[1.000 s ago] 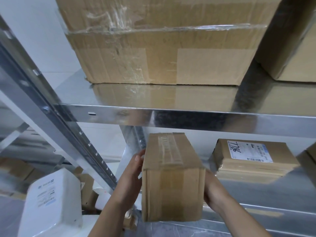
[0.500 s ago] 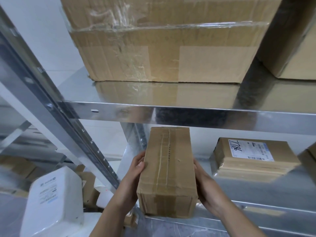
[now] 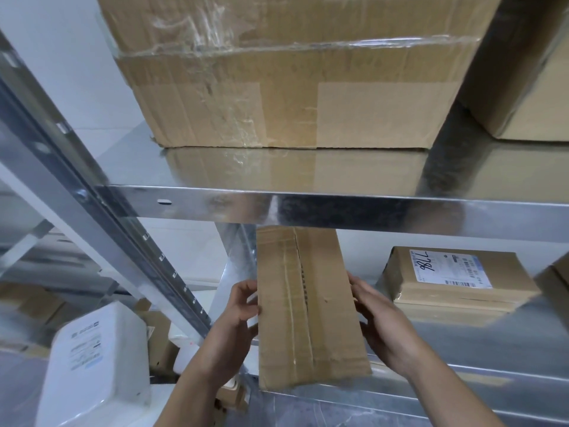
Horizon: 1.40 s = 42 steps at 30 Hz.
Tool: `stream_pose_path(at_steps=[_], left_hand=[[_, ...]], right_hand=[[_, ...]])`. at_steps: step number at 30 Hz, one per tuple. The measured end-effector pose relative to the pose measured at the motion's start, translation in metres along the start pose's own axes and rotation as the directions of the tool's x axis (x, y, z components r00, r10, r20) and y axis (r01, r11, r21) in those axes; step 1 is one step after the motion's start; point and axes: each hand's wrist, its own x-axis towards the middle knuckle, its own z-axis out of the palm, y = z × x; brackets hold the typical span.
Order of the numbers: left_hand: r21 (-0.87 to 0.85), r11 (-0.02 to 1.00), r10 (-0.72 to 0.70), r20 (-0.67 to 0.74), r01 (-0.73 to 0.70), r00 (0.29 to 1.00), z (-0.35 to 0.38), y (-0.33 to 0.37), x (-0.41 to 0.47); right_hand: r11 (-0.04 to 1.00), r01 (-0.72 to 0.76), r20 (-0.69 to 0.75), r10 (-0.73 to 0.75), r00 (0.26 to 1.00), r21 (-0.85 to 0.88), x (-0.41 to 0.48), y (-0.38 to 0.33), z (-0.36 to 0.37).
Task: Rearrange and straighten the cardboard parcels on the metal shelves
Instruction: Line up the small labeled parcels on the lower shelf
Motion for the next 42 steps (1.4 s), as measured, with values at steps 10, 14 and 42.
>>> stream_pose_path(at_steps=[10, 14, 42], left_hand=[[0.148, 0.989, 0.039, -0.050, -0.031, 0.998, 0.015, 0.014, -0.003], [0.123, 0.988, 0.104, -0.058, -0.097, 0.993, 0.019, 0.010, -0.008], [0.581, 0.813, 0.202, -0.222, -0.037, 0.954, 0.005, -0.001, 0.002]], right_hand=[[0.989, 0.041, -0.048, -0.034, 0.998, 0.142, -0.001, -0.001, 0.001], [0.981, 0.045, -0.074, -0.032, 0.997, 0.187, -0.002, -0.004, 0.003], [0.865, -0.090, 0.041, 0.080, 0.996, 0.494, -0.005, -0.018, -0.023]])
